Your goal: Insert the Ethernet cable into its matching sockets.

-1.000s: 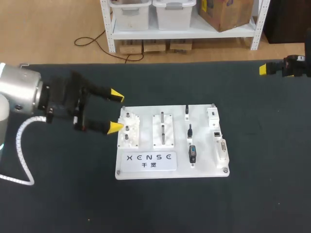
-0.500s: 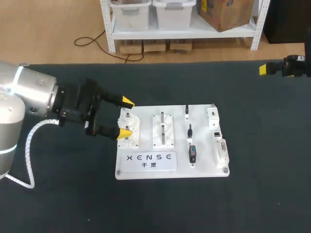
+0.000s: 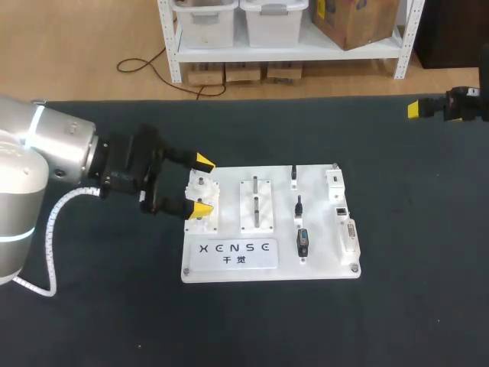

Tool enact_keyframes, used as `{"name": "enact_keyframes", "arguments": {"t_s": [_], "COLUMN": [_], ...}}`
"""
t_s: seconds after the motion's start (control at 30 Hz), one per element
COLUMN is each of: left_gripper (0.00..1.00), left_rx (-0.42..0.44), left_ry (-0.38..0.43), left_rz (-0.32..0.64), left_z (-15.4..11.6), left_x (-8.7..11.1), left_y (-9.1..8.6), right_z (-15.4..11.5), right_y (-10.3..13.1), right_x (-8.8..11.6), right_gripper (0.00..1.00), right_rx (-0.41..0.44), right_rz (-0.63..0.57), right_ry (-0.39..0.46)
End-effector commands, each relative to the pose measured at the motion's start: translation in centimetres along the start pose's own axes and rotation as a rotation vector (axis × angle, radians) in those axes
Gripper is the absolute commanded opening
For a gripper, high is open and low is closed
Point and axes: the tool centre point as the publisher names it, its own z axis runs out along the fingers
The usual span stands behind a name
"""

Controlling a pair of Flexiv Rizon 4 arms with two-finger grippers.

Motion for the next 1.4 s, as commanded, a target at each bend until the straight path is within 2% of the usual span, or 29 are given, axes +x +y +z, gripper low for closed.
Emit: {"name": "enact_keyframes", "arguments": {"t_s": [0.03, 0.27, 0.3, 0.37, 0.57, 0.77, 0.93, 1.07, 1.3, 1.4], "left_gripper": [1.0, 1.0, 1.0, 1.0, 1.0, 1.0, 1.0, 1.0, 1.0, 1.0], "left_rx": [-0.002, -0.002, -0.002, -0.002, -0.002, -0.002, -0.002, -0.002, -0.002, -0.002], "left_ry": [-0.001, -0.001, -0.001, -0.001, -0.001, -0.001, -0.001, -0.001, -0.001, -0.001], "left_rz": [0.001, 0.001, 0.001, 0.001, 0.001, 0.001, 0.001, 0.001, 0.001, 0.001], "left_z": [0.1, 0.1, 0.1, 0.1, 0.1, 0.1, 0.1, 0.1, 0.1, 0.1], "left_x": [0.1, 0.1, 0.1, 0.1, 0.1, 0.1, 0.1, 0.1, 0.1, 0.1], "left_y": [0.0, 0.0, 0.0, 0.0, 0.0, 0.0, 0.0, 0.0, 0.0, 0.0], "right_z": [0.0, 0.0, 0.5, 1.2, 2.8, 4.5, 6.9, 8.7, 11.1, 11.6], "right_y": [0.0, 0.0, 0.9, 2.4, 6.8, 10.7, 13.1, 15.2, 17.5, 17.8], "right_x": [0.0, 0.0, 0.0, -0.1, 0.2, 1.6, 3.2, 4.5, 6.3, 7.3], "right_gripper": [1.0, 1.0, 1.0, 1.0, 1.0, 1.0, 1.0, 1.0, 1.0, 1.0], "right_rx": [0.0, 0.0, 0.03, 0.043, 0.114, 0.189, 0.236, 0.268, 0.321, 0.347], "right_rz": [0.0, 0.0, -0.033, 0.011, 0.032, 0.041, 0.062, 0.021, -0.04, -0.027], "right_ry": [0.0, 0.0, 0.015, 0.016, 0.063, 0.167, 0.27, 0.329, 0.425, 0.462]}}
